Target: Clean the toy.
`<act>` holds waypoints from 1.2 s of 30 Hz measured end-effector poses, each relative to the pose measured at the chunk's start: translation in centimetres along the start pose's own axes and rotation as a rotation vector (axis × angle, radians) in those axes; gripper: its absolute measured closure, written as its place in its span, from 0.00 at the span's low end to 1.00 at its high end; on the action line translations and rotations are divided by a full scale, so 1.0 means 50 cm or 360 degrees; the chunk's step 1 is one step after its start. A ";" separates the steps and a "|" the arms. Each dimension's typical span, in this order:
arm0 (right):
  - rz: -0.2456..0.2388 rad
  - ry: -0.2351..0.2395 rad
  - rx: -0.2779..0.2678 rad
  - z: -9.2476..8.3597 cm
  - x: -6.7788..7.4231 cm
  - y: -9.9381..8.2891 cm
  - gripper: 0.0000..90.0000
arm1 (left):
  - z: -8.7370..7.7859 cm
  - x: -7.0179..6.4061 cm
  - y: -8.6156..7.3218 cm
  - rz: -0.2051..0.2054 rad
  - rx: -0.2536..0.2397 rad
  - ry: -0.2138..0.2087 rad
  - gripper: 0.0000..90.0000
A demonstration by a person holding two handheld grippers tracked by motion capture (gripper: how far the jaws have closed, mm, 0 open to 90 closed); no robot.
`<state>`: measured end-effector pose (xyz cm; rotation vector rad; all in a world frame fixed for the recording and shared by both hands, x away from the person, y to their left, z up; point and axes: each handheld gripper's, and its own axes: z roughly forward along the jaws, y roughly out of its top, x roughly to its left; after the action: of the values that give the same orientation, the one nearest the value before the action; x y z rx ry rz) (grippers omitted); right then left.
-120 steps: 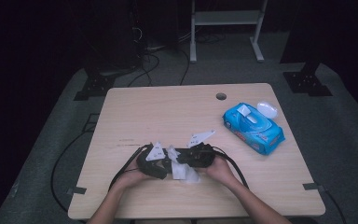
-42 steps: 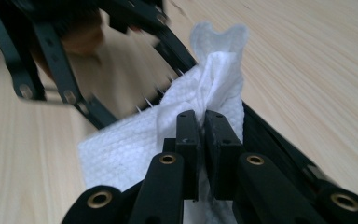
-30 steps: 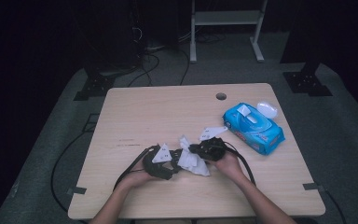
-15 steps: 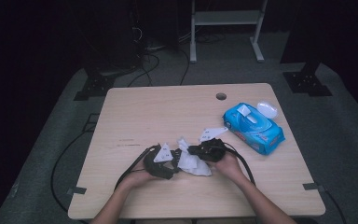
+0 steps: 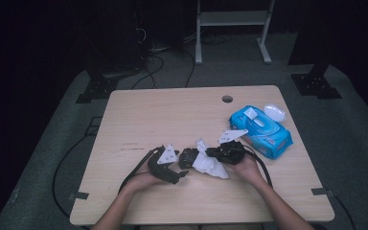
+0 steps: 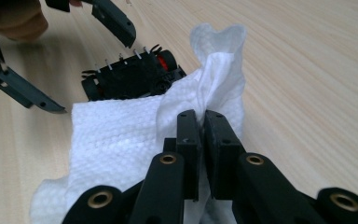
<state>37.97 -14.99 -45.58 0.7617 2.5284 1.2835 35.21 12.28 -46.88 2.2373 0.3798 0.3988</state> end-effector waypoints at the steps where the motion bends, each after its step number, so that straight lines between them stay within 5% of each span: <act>1: -0.0023 0.0000 0.0005 0.004 0.000 0.004 0.93 | 0.002 0.009 0.006 -0.0007 0.0000 -0.0007 0.18; 6: -0.0048 0.0053 -0.0021 0.017 0.005 0.011 0.93 | 0.018 0.024 0.012 -0.0094 -0.0030 -0.0074 0.14; 13: -0.0108 0.0171 -0.0049 0.040 0.030 0.022 0.93 | 0.028 0.021 0.013 -0.0048 0.0030 -0.0140 0.18; 23: -0.0053 0.0055 0.0037 -0.020 0.008 -0.025 0.93 | 0.021 0.020 -0.004 -0.0051 0.0064 -0.0138 0.22; 28: -0.0029 0.0064 0.0042 -0.029 0.012 -0.033 0.93 | 0.021 0.018 -0.003 -0.0045 0.0070 -0.0135 0.23; 32: -0.0035 0.0161 0.0006 -0.014 0.034 -0.018 0.93 | 0.023 0.013 -0.006 -0.0005 0.0097 -0.0128 0.23; 36: -0.0030 0.0130 0.0034 -0.023 0.026 -0.025 0.93 | 0.022 0.015 -0.005 -0.0014 0.0071 -0.0128 0.23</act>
<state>35.99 -15.72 -45.83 0.7016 2.6107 1.3092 36.28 11.96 -47.63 2.2862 0.3593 0.2968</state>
